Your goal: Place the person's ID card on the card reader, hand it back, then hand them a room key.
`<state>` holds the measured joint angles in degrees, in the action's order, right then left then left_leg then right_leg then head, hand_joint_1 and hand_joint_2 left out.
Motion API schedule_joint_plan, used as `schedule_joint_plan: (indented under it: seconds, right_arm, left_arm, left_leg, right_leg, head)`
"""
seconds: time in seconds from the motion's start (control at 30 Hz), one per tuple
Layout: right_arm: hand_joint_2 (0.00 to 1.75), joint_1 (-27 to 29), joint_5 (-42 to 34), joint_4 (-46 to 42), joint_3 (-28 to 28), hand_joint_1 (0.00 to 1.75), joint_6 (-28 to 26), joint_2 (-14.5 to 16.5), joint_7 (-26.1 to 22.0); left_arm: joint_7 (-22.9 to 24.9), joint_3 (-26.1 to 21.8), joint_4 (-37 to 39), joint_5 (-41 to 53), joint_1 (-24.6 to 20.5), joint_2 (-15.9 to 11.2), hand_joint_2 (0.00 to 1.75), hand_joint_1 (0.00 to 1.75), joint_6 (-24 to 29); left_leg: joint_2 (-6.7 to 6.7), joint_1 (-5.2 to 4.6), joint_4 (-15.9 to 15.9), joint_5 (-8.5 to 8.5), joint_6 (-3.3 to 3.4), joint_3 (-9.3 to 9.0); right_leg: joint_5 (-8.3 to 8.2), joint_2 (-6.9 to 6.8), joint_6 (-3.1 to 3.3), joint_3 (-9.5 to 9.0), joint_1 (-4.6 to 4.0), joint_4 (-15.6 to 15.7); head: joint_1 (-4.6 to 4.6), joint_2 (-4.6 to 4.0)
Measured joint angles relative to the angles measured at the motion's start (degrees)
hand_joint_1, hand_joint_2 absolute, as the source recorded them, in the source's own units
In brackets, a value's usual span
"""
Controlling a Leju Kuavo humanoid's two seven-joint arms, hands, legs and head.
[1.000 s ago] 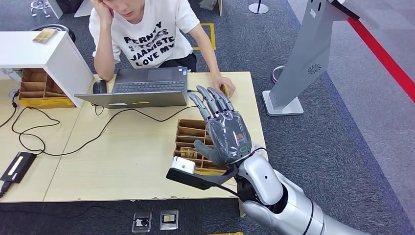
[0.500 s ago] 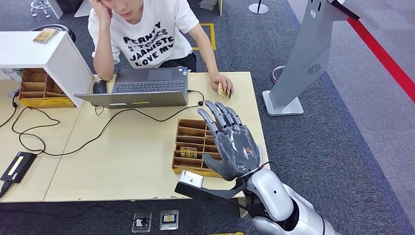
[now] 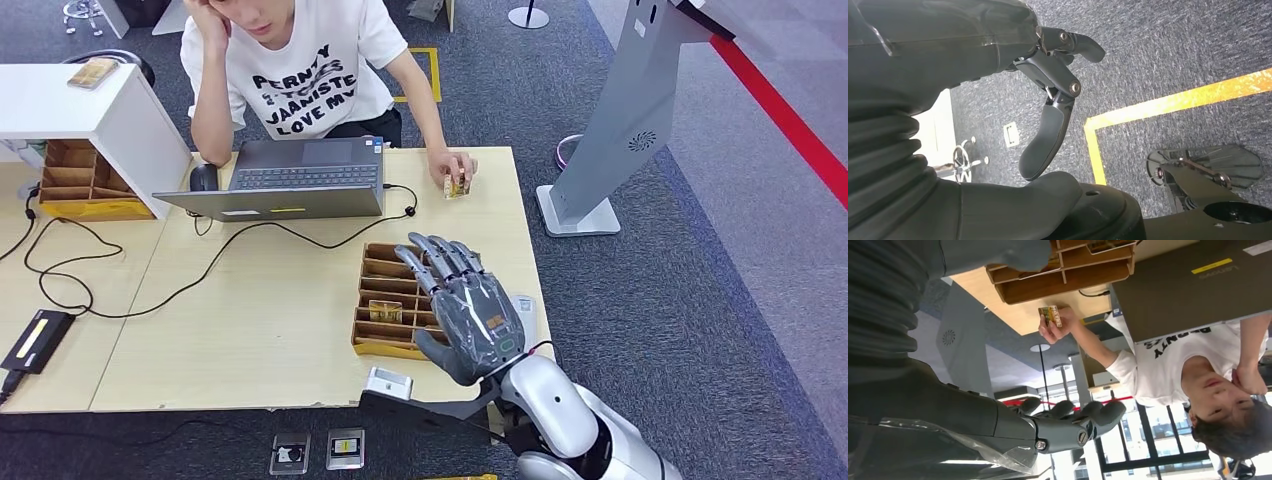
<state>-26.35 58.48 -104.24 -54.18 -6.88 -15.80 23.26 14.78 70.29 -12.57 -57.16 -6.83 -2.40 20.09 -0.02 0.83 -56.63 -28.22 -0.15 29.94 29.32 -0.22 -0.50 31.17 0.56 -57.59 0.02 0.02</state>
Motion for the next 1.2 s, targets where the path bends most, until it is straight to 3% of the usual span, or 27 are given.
schedule_joint_plan:
  seconds: [0.1,0.23,0.33,0.9,1.2]
  right_arm:
    - [1.75,0.24,-0.44,0.35,-0.01,0.52,0.18,0.0,-0.44]
    - [1.75,0.91,-0.69,0.92,-0.01,0.7,0.37,0.01,-0.63]
    - [1.75,1.41,-0.74,1.58,-0.01,0.74,0.34,0.03,-0.85]
    - [1.75,1.8,-0.04,7.78,0.02,0.47,-0.28,0.9,-1.85]
    - [1.75,1.8,2.41,10.37,0.11,0.55,1.01,0.94,0.06]
  left_arm:
    - [-0.15,0.0,0.0,0.19,-0.01,0.0,1.75,0.0,0.02]
    - [-0.2,0.0,0.0,0.74,-0.01,0.0,1.75,0.0,-0.32]
    - [-0.31,0.0,0.0,0.79,-0.02,-0.01,1.75,0.0,-0.52]
    - [-0.37,0.0,0.0,0.33,-0.03,-0.2,1.75,0.0,-0.36]
    - [-0.37,0.0,0.0,0.57,-0.02,-0.26,1.75,0.0,-0.35]
  left_leg:
    - [0.0,0.0,0.0,0.0,0.0,0.0]
    - [0.0,0.0,0.0,0.0,0.0,0.01]
    - [0.0,0.0,0.0,0.0,0.0,0.02]
    - [-0.01,0.0,0.0,0.0,0.0,0.03]
    - [-0.01,0.0,0.0,0.0,0.0,0.02]
  right_leg:
    - [0.0,0.0,0.0,0.0,0.0,0.0]
    - [0.0,0.0,0.0,0.0,0.0,0.0]
    - [0.0,-0.01,0.0,0.0,0.0,0.0]
    - [0.0,-0.02,0.0,0.0,0.0,0.0]
    - [0.0,-0.02,0.0,0.0,0.0,0.0]
  head:
    - [0.0,0.0]
    - [0.0,0.0]
    - [0.0,0.0]
    - [0.01,0.0]
    - [0.0,0.0]
